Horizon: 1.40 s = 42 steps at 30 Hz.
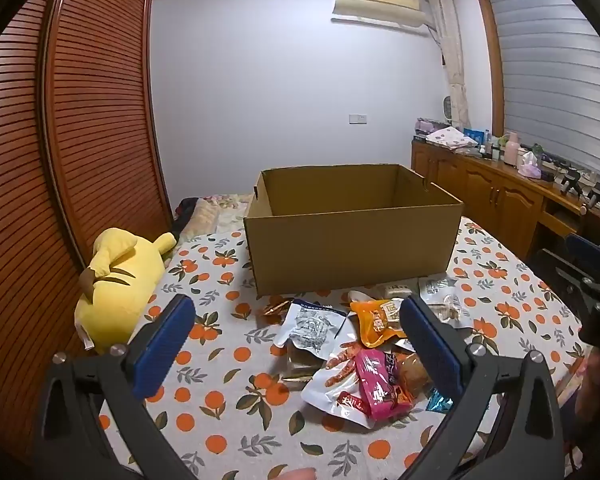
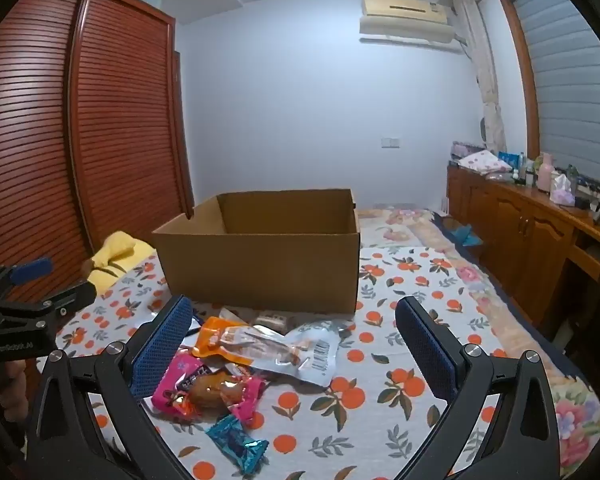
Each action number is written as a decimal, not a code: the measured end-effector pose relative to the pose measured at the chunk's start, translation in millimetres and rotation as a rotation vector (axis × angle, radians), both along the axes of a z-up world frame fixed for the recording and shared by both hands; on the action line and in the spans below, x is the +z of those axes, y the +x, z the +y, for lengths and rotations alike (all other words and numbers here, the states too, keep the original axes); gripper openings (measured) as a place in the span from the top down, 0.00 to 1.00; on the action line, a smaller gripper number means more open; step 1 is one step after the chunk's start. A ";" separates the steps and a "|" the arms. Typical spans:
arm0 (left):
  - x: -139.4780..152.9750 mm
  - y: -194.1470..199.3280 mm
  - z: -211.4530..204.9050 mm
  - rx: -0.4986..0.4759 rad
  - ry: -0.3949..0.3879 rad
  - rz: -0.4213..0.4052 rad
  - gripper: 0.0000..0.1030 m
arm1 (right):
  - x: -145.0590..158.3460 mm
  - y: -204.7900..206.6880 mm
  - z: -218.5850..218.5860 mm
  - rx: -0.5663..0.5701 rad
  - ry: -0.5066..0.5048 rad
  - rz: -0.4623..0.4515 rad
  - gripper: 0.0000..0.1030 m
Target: Organize snacks
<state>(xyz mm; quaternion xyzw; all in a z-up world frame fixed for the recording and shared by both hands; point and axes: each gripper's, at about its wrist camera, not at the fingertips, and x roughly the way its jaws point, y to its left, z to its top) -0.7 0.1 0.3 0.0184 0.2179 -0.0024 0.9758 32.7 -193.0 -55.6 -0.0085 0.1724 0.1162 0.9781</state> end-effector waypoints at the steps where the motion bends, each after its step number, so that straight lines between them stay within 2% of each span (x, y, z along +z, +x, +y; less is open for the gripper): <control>1: 0.2 -0.2 0.2 0.000 -0.001 0.000 0.00 | 0.0 0.0 0.0 -0.001 -0.001 -0.002 0.00; 42: 2.8 -1.2 -3.2 -0.010 0.006 0.003 0.00 | -1.0 -0.3 -3.0 -0.008 -0.005 -0.004 0.00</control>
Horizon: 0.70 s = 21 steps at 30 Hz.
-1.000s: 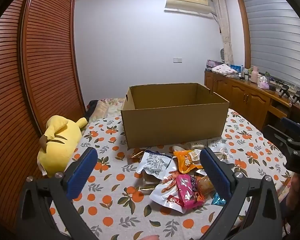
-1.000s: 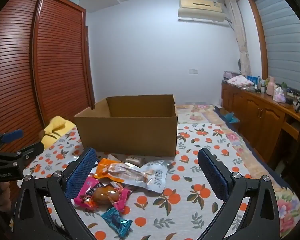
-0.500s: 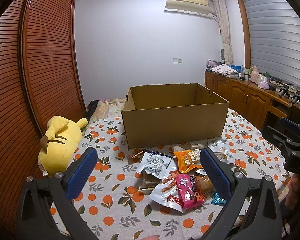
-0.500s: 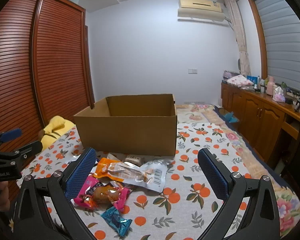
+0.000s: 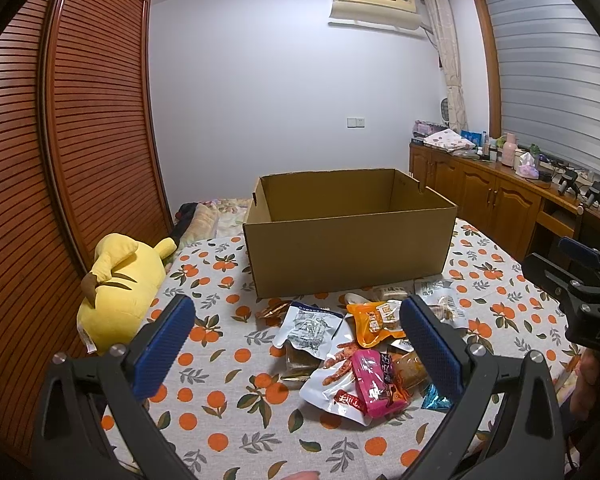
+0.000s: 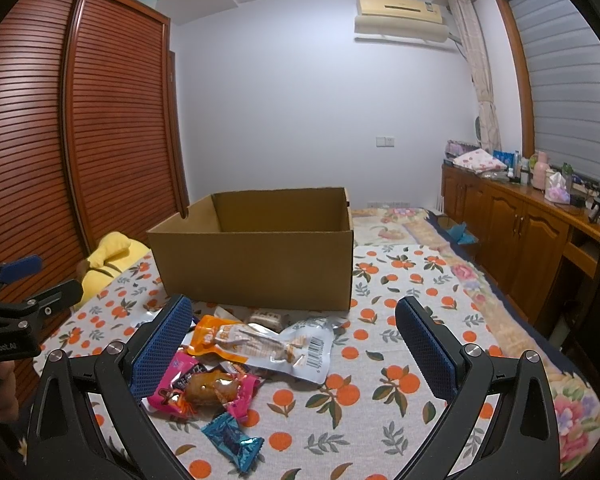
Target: Organize snacks
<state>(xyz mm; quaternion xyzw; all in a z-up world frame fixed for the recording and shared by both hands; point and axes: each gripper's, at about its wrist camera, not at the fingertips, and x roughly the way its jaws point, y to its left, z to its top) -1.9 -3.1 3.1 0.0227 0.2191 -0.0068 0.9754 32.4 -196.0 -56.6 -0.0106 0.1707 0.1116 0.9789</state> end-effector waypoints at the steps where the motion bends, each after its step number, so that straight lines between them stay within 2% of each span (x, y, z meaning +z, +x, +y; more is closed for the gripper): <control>1: -0.2 0.1 0.3 0.000 0.000 0.001 0.00 | 0.2 -0.4 1.6 -0.001 -0.001 0.001 0.00; 21: 1.8 -2.8 -1.5 0.000 0.000 -0.002 0.00 | 0.2 -0.1 1.1 -0.001 -0.001 0.000 0.00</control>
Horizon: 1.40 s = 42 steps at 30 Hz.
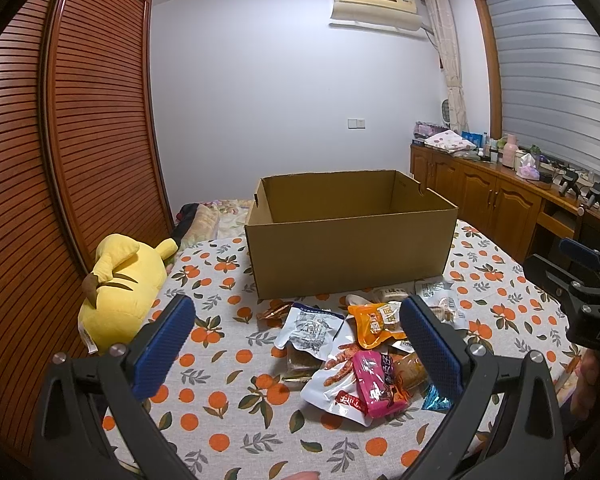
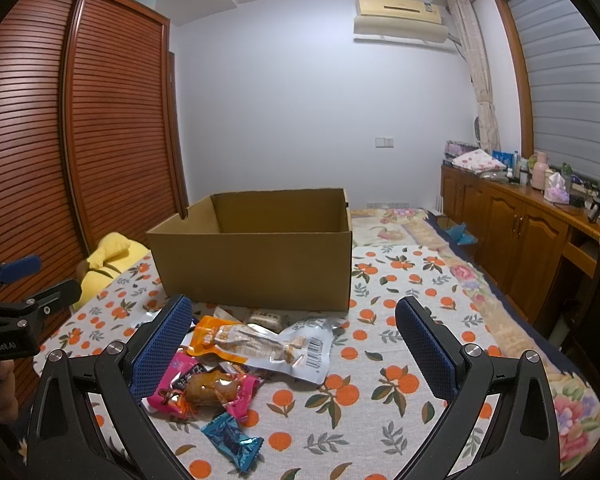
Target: Organize snacks
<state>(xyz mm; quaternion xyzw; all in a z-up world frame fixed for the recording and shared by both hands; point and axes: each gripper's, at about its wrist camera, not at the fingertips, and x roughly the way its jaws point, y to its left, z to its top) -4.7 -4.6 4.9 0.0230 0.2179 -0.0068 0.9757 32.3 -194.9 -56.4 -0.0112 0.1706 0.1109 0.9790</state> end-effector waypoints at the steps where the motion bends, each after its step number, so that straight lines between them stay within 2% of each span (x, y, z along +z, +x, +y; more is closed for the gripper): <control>1: -0.3 0.2 0.4 -0.001 0.000 0.000 0.00 | -0.2 -0.4 0.9 0.000 0.001 0.001 0.00; 11: -0.6 0.2 0.5 0.000 0.000 0.000 0.00 | -0.1 -0.7 0.7 -0.001 0.001 0.000 0.00; 15: 3.2 -1.7 0.0 -0.001 -0.001 -0.005 0.00 | 0.1 -1.0 0.5 -0.001 0.002 0.002 0.00; 17: 13.9 -3.7 4.1 -0.002 -0.003 -0.007 0.00 | 0.5 -1.3 1.2 0.000 0.000 0.002 0.00; 27: 16.3 -5.6 3.8 -0.005 -0.001 -0.006 0.00 | 0.0 -2.8 -1.3 -0.001 -0.002 0.001 0.00; 32: 7.7 -2.5 2.7 -0.015 -0.003 0.012 0.00 | -0.1 -2.6 -0.3 -0.002 -0.001 0.002 0.00; 37: -12.7 6.7 1.1 -0.044 -0.008 0.074 0.00 | -7.2 -1.5 2.5 0.015 -0.010 0.020 0.00; 42: -32.1 14.1 -2.5 -0.075 -0.015 0.127 0.00 | -30.2 5.0 7.2 0.084 -0.048 0.104 0.01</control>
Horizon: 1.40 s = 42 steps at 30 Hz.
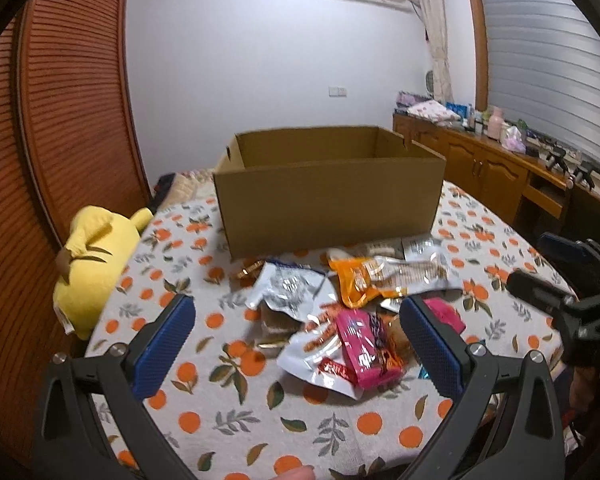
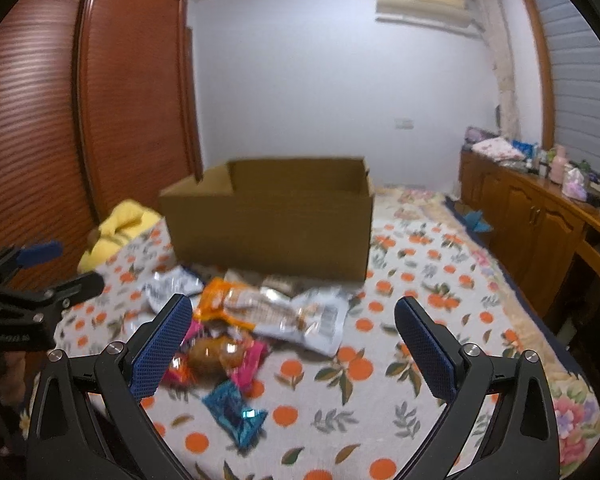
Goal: Organize snacks
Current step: 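Grasp the blue candy with the right tool while the left tool grasps the pink-wrapped bread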
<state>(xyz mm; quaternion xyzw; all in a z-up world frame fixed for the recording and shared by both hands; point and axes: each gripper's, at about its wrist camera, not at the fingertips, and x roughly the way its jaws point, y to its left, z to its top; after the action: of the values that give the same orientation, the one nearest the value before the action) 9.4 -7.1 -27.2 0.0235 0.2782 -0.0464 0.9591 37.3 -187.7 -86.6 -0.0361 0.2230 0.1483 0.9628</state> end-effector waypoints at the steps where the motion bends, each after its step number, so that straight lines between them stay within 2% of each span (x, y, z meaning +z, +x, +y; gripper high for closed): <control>1: -3.8 1.7 -0.6 -0.007 -0.001 0.011 0.00 | -5.2 0.9 1.2 0.015 -0.007 0.021 0.01; 9: -27.1 10.7 -1.6 -0.042 -0.011 0.076 0.00 | -42.8 12.9 16.3 0.176 -0.063 0.211 0.14; 17: -43.2 18.9 4.0 -0.075 -0.033 0.137 0.02 | -67.3 14.3 34.2 0.289 -0.148 0.317 0.25; 20: -44.9 21.9 4.9 -0.098 -0.041 0.149 0.03 | -71.5 16.9 36.8 0.303 -0.177 0.336 0.31; 25: -43.9 28.5 0.1 -0.151 -0.029 0.164 0.05 | -76.2 24.1 40.2 0.320 -0.240 0.356 0.46; 29: -41.2 34.9 -6.5 -0.206 -0.031 0.180 0.08 | -79.3 26.8 42.4 0.351 -0.273 0.374 0.62; 31: -39.4 37.6 -14.0 -0.233 -0.008 0.180 0.12 | -79.1 25.4 42.4 0.363 -0.276 0.374 0.69; 32: -38.4 38.7 -18.2 -0.249 0.003 0.178 0.12 | -78.8 24.5 41.0 0.366 -0.277 0.375 0.77; 38: -38.1 51.6 -43.3 -0.367 0.043 0.200 0.20 | -77.4 22.0 25.1 0.340 -0.272 0.379 0.80; 40: -39.4 55.5 -50.8 -0.412 0.046 0.221 0.26 | -75.9 21.7 17.3 0.315 -0.264 0.376 0.80; 42: -39.1 58.0 -57.2 -0.446 0.059 0.228 0.27 | -73.4 21.5 8.1 0.290 -0.243 0.370 0.80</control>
<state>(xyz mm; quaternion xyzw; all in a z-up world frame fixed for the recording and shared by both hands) 67.4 -64.3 -66.3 0.1069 0.3736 -0.2511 0.8865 58.8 -179.6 -159.9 -0.1554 0.4041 0.2612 0.8627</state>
